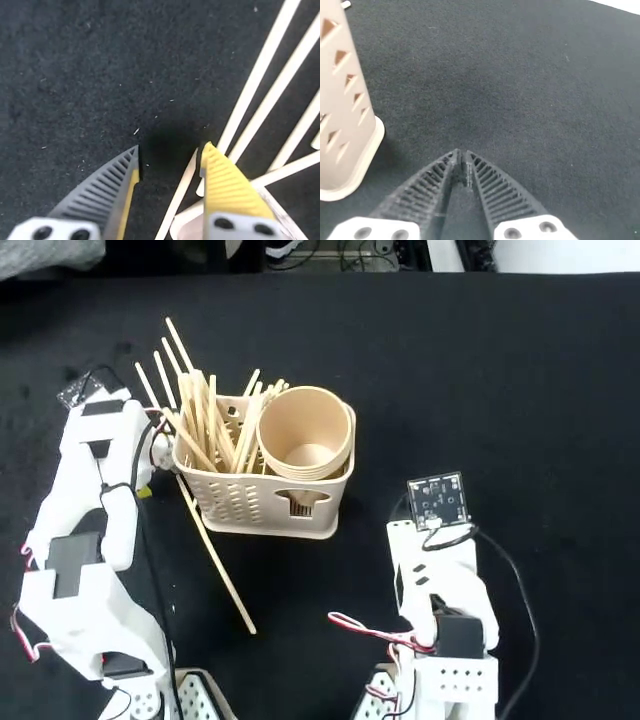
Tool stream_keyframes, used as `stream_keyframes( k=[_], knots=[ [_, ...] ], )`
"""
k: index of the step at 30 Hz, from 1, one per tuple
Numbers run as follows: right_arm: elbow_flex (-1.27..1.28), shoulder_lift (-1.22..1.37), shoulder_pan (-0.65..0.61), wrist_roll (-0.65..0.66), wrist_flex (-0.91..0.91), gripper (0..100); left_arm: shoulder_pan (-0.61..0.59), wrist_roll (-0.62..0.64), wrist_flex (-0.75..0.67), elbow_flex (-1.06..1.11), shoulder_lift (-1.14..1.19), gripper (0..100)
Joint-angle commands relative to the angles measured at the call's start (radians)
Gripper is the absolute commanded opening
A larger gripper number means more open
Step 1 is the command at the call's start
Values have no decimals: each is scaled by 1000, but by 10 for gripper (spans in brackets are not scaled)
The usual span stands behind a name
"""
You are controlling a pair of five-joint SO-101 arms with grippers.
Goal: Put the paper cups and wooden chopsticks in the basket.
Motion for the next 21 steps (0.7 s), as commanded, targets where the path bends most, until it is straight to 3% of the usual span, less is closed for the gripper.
stream_keyframes(
  k=[1,16,21],
  knots=[
    [-7,-56,11,2,5,11,48,5,2,-45,-52,205],
    [-7,-56,12,2,5,11,104,5,-6,-41,107,201],
    [-7,-56,14,2,5,11,99,-9,-8,-41,107,84]
  ],
)
